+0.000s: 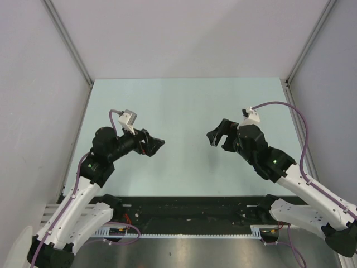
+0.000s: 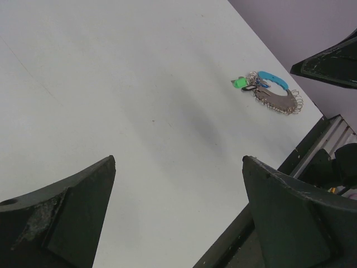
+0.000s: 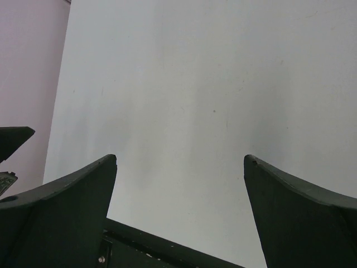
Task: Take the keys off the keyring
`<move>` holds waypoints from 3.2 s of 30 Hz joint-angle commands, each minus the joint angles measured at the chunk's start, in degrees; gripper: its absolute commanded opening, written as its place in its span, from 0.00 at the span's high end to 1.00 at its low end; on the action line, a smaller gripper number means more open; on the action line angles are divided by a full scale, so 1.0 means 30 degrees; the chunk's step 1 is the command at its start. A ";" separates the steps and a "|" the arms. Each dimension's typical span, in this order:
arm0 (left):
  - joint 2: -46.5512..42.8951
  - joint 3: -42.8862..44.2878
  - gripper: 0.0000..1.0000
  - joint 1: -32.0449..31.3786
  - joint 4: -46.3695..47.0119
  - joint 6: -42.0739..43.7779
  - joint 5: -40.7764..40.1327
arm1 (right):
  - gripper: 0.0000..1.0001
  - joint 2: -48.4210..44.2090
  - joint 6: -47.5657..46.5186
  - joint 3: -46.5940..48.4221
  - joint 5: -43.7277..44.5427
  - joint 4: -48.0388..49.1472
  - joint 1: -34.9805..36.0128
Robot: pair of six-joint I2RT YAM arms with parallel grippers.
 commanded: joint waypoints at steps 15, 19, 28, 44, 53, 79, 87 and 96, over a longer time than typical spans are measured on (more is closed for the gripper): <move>-0.0597 -0.0028 0.00 0.0060 0.0465 -0.0300 0.0206 | 0.01 -0.0478 0.6019 0.0036 0.5822 -0.4371 -0.2381; -0.0831 -0.0028 0.00 0.0089 0.0407 -0.0329 0.0176 | 0.08 -0.0506 0.6610 0.0065 0.6122 -0.7300 -0.4783; -0.0510 -0.0028 0.00 0.0002 0.0377 -0.0476 0.0264 | 0.53 0.1629 0.6233 -0.0490 0.4542 -0.8335 -1.2689; -0.0597 0.0001 0.00 0.0002 0.0201 -0.0388 -0.0058 | 0.59 0.6580 0.6316 -0.2074 -0.1202 -0.3145 -1.7210; -0.0686 -0.0028 0.00 -0.0086 0.0113 -0.0388 -0.0205 | 0.59 0.9716 0.7460 -0.2132 -0.2256 -0.2238 -1.7093; -0.0246 -0.0028 0.00 -0.0116 0.0172 -0.0418 -0.0263 | 0.97 1.0423 0.5267 -0.2132 -0.3018 -0.0716 -1.5747; -0.0158 0.0118 0.00 -0.0116 -0.0238 -0.0300 -0.1317 | 1.00 0.9981 -0.0060 -0.2103 -0.7523 0.2417 -1.1387; 0.0046 0.0498 0.02 -0.0116 -0.2199 -0.0358 -0.6607 | 1.00 1.2206 -0.0830 -0.2074 -1.0663 0.8039 -0.2950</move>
